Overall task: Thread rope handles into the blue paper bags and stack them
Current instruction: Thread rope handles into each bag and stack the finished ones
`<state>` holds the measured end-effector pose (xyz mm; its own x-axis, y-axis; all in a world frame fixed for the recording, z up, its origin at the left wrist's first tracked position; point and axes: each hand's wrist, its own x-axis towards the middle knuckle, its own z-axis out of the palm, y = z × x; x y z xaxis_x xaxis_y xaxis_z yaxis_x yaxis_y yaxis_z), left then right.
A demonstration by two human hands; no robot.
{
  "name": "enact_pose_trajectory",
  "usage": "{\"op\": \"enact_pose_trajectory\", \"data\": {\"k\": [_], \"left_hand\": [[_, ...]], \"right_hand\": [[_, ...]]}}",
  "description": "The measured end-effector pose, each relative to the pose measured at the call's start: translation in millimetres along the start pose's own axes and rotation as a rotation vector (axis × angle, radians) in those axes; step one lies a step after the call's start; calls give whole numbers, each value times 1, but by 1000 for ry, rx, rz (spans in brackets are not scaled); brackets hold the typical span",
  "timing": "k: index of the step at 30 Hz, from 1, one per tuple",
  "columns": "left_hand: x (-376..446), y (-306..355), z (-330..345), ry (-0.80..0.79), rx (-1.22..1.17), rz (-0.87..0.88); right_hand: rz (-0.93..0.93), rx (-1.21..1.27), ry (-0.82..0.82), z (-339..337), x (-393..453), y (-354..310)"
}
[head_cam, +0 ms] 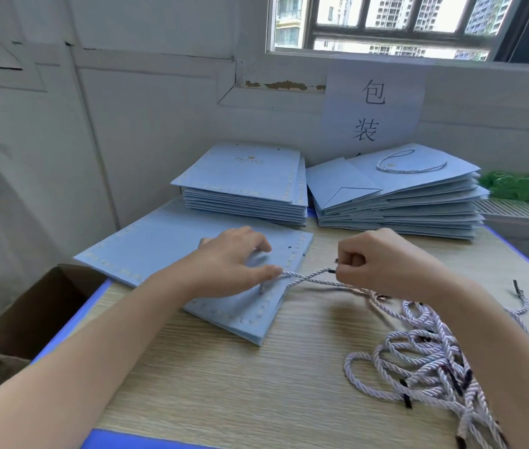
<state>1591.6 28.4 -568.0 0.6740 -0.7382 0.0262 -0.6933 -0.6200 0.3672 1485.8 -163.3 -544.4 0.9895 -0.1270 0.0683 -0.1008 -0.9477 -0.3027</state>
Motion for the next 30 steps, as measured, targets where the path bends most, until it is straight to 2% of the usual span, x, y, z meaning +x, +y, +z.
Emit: {"op": "enact_pose_trajectory", "data": {"k": [2, 6, 8, 14, 20, 23, 26, 28, 30], "left_hand": [[1, -1, 3, 38, 6, 15], [4, -3, 4, 46, 13, 35], [4, -3, 5, 35, -13, 42], [6, -3, 10, 24, 0, -2], [1, 3, 10, 58, 41, 41], [0, 9, 13, 54, 68, 38], [-2, 16, 15, 45, 113, 24], [-4, 20, 17, 45, 137, 55], [-5, 24, 19, 35, 160, 96]], "right_hand": [[-13, 64, -46, 0, -2, -2], [-6, 183, -239, -5, -7, -8], [1, 168, -204, -3, -5, -6], [29, 77, 36, 5, 6, 9], [-99, 10, -22, 21, 12, 4], [-138, -23, 31, 23, 13, 3], [-101, 214, 69, 21, 12, 1], [-81, 505, 37, 21, 12, -3], [-75, 653, -7, 24, 14, -5]]}}
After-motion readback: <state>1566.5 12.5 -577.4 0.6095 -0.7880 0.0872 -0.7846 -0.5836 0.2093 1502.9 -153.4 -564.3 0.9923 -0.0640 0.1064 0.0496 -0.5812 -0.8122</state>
